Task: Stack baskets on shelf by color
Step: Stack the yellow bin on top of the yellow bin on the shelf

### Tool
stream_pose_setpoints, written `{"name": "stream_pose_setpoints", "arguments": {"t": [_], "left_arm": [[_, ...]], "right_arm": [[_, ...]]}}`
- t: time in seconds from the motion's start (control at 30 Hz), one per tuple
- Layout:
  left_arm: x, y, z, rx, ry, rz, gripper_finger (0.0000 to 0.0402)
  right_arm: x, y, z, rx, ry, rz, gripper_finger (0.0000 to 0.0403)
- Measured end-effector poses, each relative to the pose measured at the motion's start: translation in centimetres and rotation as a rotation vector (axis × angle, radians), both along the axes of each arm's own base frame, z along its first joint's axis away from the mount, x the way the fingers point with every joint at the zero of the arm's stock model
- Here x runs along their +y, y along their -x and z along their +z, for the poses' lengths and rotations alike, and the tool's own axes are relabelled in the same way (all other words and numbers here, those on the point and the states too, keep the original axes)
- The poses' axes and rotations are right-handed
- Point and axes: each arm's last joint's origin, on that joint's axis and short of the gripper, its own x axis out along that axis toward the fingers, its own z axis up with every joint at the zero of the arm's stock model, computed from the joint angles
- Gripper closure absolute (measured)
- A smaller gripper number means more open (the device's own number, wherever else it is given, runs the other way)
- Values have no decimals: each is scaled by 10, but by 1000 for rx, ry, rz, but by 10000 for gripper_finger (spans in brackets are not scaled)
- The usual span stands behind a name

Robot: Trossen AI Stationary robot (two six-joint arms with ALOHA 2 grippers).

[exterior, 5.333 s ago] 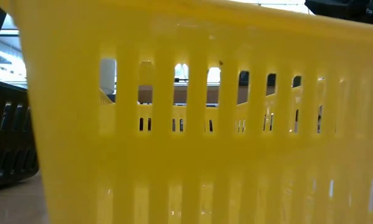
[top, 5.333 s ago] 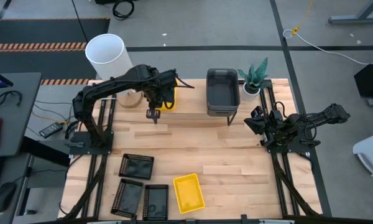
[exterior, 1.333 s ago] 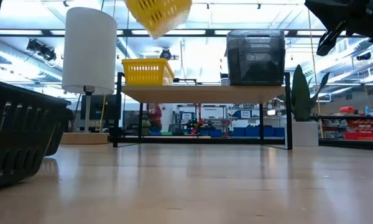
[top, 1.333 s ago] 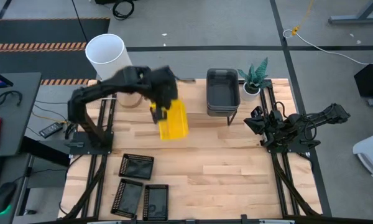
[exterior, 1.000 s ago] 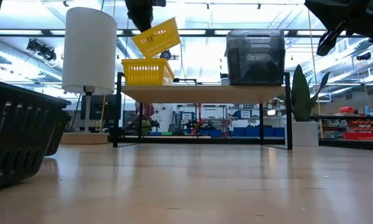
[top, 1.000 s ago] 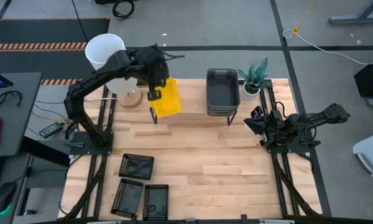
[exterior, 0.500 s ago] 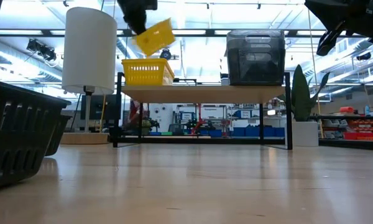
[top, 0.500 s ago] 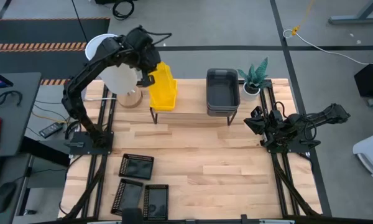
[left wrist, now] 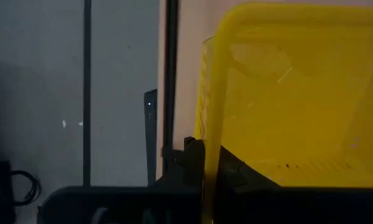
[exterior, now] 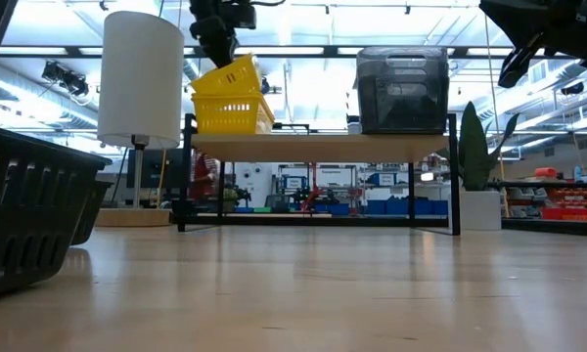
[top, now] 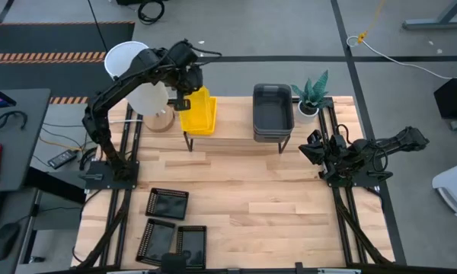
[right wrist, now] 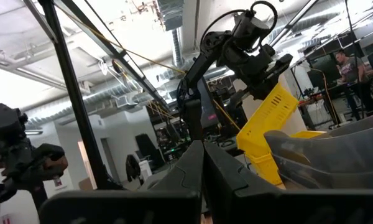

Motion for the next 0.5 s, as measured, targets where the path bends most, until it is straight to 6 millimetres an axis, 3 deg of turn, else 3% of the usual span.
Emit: {"name": "stream_pose_setpoints", "arguments": {"t": [0.27, 0.5], "left_arm": [[5, -12, -17, 68, 38, -25, 359], [-1, -21, -18, 89, -15, -24, 274]], "right_arm": [[0, 0, 0, 0, 0, 0, 386], [0, 0, 0, 0, 0, 0, 386]]}}
